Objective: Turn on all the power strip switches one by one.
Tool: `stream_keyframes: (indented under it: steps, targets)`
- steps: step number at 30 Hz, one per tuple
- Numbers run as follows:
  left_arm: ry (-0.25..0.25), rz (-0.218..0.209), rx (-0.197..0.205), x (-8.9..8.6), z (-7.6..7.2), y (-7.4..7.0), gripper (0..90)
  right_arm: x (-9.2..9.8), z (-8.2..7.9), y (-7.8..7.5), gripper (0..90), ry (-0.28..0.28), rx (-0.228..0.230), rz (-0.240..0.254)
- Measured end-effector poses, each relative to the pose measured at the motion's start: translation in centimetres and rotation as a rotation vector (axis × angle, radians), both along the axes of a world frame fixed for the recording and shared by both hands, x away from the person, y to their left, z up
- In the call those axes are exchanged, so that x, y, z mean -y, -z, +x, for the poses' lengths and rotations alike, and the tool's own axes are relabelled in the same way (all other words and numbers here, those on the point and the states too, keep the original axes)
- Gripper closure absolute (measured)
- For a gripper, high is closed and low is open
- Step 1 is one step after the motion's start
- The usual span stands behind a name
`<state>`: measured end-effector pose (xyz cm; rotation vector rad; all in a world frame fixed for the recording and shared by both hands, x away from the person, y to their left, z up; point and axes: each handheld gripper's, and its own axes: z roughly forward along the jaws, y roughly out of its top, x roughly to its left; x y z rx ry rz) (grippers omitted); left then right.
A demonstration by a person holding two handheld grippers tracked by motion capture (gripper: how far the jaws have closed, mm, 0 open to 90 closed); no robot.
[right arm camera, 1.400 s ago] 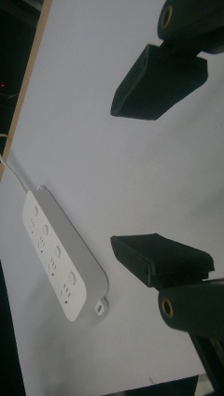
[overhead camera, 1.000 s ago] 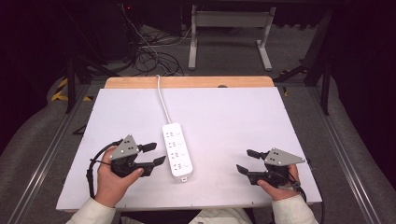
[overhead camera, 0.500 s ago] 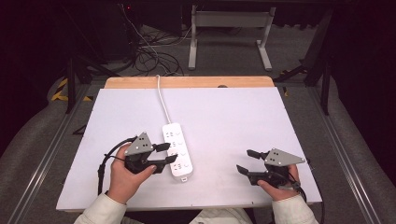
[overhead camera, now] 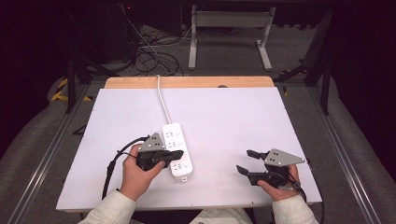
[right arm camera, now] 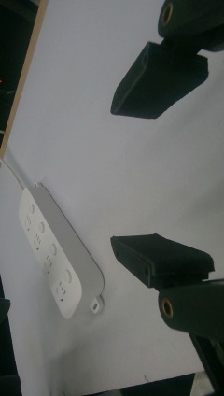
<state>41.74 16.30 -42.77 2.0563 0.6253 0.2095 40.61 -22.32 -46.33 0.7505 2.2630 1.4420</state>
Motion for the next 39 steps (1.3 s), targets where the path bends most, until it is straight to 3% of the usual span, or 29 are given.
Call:
stream_keyframes:
  steps: [24, 31, 39]
  targets:
    - [0.043, 0.154, -0.025, 2.3, 1.2, 2.3, 89.9, -0.1, 0.1, 0.3, 30.8, 0.001, -0.017, -0.008]
    - [0.057, 0.179, -0.044, 2.7, 1.4, 2.9, 89.9, -0.1, 0.2, 0.4, 30.8, -0.002, -0.02, -0.011]
    - [0.06, 0.213, -0.032, 3.0, 1.4, 3.2, 89.9, -0.1, 0.2, 0.4, 30.8, -0.005, -0.023, -0.01]
